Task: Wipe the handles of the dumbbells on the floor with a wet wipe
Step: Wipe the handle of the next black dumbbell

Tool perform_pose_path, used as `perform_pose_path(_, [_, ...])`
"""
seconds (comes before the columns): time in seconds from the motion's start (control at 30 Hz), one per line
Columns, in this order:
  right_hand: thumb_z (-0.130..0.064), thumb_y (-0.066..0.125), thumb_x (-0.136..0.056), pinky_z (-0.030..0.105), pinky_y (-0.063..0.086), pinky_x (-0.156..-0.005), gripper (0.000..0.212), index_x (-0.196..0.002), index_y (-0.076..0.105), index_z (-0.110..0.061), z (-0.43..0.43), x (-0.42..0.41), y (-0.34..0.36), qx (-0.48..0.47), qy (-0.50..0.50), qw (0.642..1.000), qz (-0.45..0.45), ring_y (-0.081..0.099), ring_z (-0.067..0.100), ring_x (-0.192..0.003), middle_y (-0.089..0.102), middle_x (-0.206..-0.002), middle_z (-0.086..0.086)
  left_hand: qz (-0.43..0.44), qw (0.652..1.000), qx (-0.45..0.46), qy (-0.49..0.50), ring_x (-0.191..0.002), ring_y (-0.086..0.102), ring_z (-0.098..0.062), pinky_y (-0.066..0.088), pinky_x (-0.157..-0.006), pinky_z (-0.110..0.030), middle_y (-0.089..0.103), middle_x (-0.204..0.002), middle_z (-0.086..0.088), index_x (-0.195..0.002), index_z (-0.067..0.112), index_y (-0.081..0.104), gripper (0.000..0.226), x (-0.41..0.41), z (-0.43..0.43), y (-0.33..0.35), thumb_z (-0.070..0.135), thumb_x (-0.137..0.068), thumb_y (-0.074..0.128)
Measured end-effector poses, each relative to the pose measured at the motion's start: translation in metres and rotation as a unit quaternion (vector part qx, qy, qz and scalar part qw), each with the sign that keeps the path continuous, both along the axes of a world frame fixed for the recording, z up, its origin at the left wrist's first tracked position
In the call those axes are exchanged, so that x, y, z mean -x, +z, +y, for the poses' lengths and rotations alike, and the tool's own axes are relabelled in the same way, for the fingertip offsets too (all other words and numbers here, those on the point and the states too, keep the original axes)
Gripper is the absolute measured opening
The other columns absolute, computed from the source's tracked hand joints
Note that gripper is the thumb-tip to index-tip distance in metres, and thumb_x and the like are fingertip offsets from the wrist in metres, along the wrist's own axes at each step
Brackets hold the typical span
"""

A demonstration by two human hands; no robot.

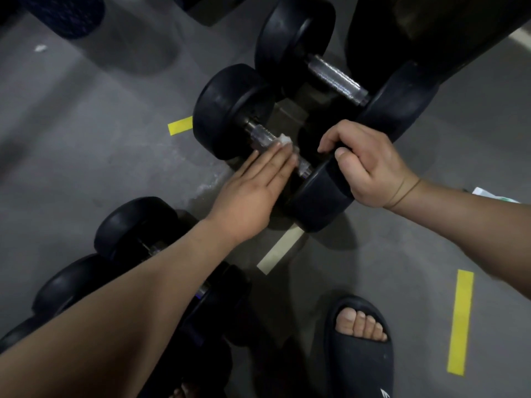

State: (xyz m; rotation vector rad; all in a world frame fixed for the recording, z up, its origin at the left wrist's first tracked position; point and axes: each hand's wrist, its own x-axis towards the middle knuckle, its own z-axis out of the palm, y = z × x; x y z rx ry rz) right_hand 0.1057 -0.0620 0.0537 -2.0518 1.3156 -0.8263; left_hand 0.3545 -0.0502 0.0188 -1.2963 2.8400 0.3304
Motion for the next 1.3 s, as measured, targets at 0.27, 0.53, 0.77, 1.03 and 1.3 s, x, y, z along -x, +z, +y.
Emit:
perform_pose_path(0.27, [-0.008,0.043,-0.085,0.047,0.048,-0.077,0.021,-0.097,0.061,-0.004,0.0,0.0,-0.001,-0.004,-0.001,1.0,-0.004,0.06,0.026,-0.086,0.062,-0.092,0.008,0.095,0.965,-0.082,0.228,-0.156,-0.01,-0.016,0.003,-0.127,-0.029,-0.006,-0.17,-0.005,-0.162,0.009,0.004,0.087,0.022,-0.005,0.009,-0.004,-0.086,0.046])
perform_pose_path(0.53, [-0.007,0.044,-0.084,0.047,0.048,-0.075,0.021,-0.096,0.061,-0.004,0.0,-0.001,0.0,-0.002,-0.002,1.0,-0.008,0.059,0.026,-0.085,0.062,-0.09,0.007,0.493,0.684,-0.219,0.491,-0.104,0.051,0.027,0.036,-0.09,0.003,0.063,-0.113,0.035,-0.129,0.033,0.066,0.032,0.053,-0.002,0.024,0.019,-0.1,0.062])
perform_pose_path(0.77, [-0.013,0.044,-0.083,0.046,0.049,-0.076,0.024,-0.097,0.061,-0.004,0.0,-0.001,0.0,-0.001,-0.008,1.0,-0.007,0.06,0.025,-0.085,0.063,-0.091,0.006,0.615,0.294,-0.268,0.681,-0.081,0.075,-0.015,0.06,-0.07,-0.025,0.077,-0.09,-0.002,-0.101,0.015,0.075,0.013,0.076,-0.034,0.032,0.013,-0.088,0.077])
perform_pose_path(1.03, [-0.012,0.045,-0.082,0.045,0.049,-0.075,0.024,-0.097,0.062,-0.003,-0.001,-0.001,-0.002,0.003,-0.005,1.0,-0.005,0.06,0.024,-0.085,0.063,-0.092,0.006,0.63,0.236,-0.405,0.619,-0.104,0.073,-0.022,0.055,-0.083,-0.038,0.076,-0.107,-0.009,-0.116,0.008,0.07,0.03,0.064,-0.059,0.025,0.016,-0.106,0.042])
perform_pose_path(1.3, [-0.013,0.045,-0.081,0.046,0.049,-0.075,0.025,-0.096,0.062,-0.003,-0.001,-0.001,-0.002,0.005,-0.011,1.0,-0.014,0.06,0.024,-0.085,0.063,-0.092,0.006,0.608,0.274,-0.433,0.607,-0.071,0.073,-0.012,0.06,-0.062,-0.025,0.075,-0.086,-0.005,-0.102,0.008,0.069,0.015,0.074,-0.013,0.03,0.006,-0.102,0.054])
